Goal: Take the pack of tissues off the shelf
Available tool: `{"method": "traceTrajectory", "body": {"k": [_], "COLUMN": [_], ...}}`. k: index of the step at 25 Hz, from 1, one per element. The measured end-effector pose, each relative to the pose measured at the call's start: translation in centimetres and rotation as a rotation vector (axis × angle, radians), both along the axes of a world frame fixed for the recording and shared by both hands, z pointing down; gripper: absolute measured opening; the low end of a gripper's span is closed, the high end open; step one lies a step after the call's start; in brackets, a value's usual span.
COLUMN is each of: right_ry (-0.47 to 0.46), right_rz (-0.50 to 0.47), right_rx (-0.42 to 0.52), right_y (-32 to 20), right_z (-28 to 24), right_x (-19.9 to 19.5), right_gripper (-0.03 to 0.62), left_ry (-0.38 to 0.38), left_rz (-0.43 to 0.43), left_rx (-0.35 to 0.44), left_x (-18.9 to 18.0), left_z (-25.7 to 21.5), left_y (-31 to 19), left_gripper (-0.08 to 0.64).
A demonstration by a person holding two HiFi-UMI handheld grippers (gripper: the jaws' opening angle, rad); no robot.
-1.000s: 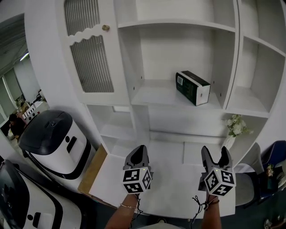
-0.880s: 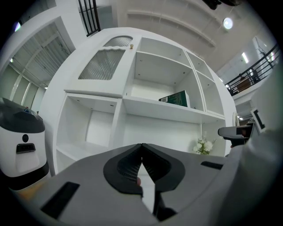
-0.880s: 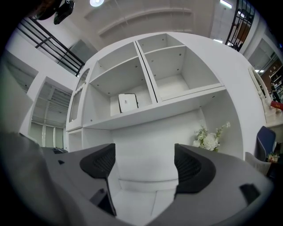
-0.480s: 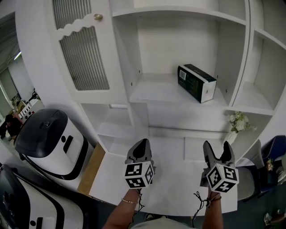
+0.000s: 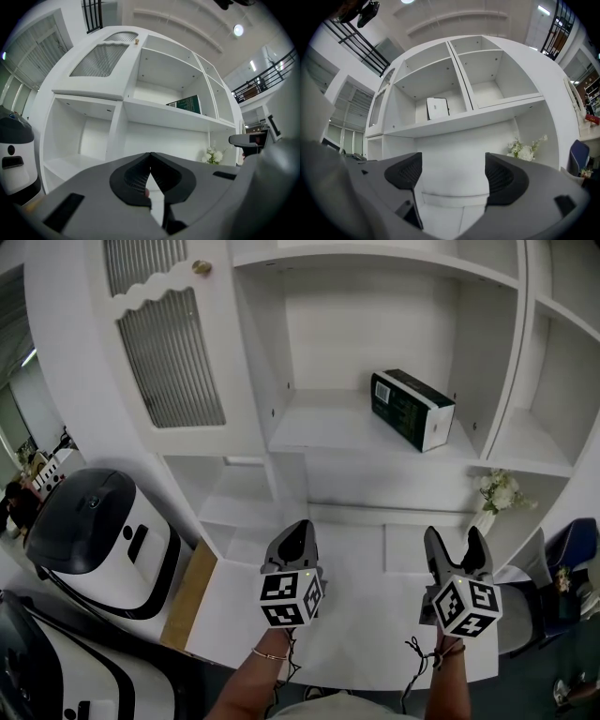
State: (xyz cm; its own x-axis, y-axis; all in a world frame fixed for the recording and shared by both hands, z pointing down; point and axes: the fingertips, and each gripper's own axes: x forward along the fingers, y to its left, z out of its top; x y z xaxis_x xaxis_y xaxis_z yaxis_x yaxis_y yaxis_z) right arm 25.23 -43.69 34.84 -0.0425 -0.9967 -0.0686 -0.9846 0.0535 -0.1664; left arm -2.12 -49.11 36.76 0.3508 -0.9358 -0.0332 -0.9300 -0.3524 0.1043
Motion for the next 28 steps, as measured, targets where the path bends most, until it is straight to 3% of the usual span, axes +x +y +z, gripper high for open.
{"method": "traceTrajectory", "body": {"k": [9,28], "right_ry": [0.03,0.077], "right_rz": [-0.003,-0.129], "right_rx": [0.051,0.16], "right_y": [0.1,-1.2], "right_z": [-2.8,-12.1], "right_x": [0.0,-2.9], "right_gripper": [0.417,0.433], "left_ry": [-0.008,-0.027], "left_rz": [0.029,0.04], "left_rx": [0.022,0.163], "left_x": [0.8,1.3], "left_z": [-1.4,-10.3], "left_y": [-0.6,-1.0], "left_gripper": [0.017,0.017]}}
